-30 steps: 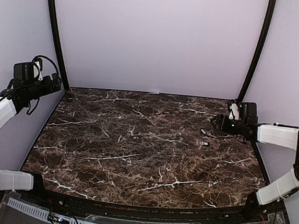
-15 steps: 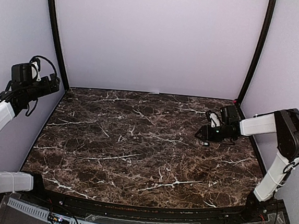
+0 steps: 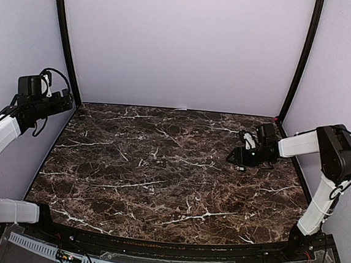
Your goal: Remove the keys from the keyring
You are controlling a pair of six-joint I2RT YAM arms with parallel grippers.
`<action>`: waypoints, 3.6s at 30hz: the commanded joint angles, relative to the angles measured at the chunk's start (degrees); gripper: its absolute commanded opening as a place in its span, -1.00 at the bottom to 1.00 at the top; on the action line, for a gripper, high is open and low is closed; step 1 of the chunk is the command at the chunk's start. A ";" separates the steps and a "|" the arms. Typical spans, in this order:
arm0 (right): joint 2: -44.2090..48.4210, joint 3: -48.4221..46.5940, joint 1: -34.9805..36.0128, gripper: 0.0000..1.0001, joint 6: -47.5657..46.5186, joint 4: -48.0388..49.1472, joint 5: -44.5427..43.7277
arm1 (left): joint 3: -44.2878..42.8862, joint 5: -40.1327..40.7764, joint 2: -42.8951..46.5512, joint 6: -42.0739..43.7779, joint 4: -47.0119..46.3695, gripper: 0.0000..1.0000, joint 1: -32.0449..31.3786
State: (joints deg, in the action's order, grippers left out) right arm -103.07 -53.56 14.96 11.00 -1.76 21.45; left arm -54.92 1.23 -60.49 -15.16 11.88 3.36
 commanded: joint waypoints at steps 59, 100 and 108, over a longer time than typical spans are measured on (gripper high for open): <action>25.30 3.70 7.64 -1.00 3.48 4.19 39.38 | 9.20 -29.63 -4.36 -6.00 -29.37 0.44 -37.82; 29.50 -3.40 21.83 -1.00 20.19 25.64 56.27 | -13.53 -53.66 -36.19 -6.30 -48.61 -0.12 -60.04; 28.60 -3.60 21.82 -1.00 19.86 25.83 55.82 | -10.20 -54.56 -34.45 -8.04 -51.80 -0.57 -60.04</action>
State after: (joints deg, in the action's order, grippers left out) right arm -73.63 -55.48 36.25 30.76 21.69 77.08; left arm -66.89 -52.05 -97.32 -22.48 -37.23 -56.60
